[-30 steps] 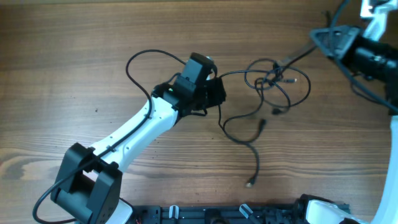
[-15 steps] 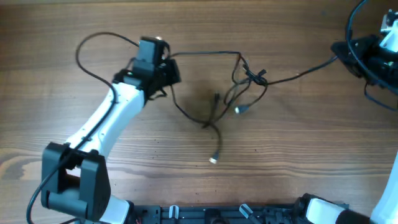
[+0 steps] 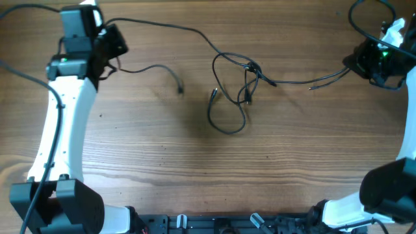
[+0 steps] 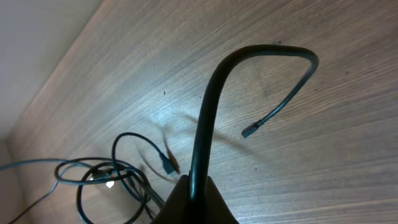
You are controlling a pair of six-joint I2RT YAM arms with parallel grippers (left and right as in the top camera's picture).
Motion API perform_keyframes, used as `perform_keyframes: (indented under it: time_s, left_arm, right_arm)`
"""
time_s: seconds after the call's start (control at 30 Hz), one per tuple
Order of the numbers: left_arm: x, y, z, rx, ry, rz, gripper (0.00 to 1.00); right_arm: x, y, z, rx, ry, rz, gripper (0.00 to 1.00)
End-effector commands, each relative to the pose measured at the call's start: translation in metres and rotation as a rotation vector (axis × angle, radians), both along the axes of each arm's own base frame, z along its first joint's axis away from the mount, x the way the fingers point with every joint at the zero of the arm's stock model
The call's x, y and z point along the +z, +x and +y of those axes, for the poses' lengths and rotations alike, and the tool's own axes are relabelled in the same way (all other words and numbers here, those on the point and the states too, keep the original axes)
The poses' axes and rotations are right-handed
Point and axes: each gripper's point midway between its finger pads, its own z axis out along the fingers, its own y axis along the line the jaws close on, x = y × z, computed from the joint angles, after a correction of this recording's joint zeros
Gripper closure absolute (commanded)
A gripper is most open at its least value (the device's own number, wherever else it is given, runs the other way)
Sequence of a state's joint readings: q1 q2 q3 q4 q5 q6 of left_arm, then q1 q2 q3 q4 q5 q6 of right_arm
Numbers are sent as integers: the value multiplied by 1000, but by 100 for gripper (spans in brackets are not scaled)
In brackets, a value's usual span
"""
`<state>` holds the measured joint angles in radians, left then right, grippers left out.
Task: Untangle cables
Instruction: 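Pull the right gripper rightward to stretch the cable out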
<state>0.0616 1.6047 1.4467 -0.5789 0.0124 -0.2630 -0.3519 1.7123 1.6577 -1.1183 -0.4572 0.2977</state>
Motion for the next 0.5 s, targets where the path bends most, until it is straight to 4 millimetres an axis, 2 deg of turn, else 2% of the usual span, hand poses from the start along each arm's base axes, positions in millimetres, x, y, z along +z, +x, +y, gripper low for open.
perform_keyframes:
  time_s: [0.0, 0.07, 0.17, 0.2, 0.27, 0.37, 0.47]
  left_arm:
    - [8, -3, 30, 21, -6, -14, 96]
    - [8, -3, 17, -57, -45, -19, 96]
    - [14, -5, -32, -261, -156, -40, 96]
    - [19, -8, -58, -355, -223, -48, 96]
    - [24, -15, -88, -461, -292, -52, 96]
    - [19, -30, -125, -548, -336, 3, 96]
    - [9, -44, -152, -604, -348, 64, 96]
  right_arm:
    - [14, 14, 26, 193, 109, -137, 96]
    - [27, 18, 54, 323, 177, -224, 96]
    - [30, 16, 103, 483, 181, -255, 96]
    - [31, 14, 129, 548, 183, -256, 96]
    - [32, 12, 160, 623, 184, -267, 96]
    - [37, 11, 200, 698, 190, -291, 96]
    - [46, 15, 216, 696, 206, -319, 96]
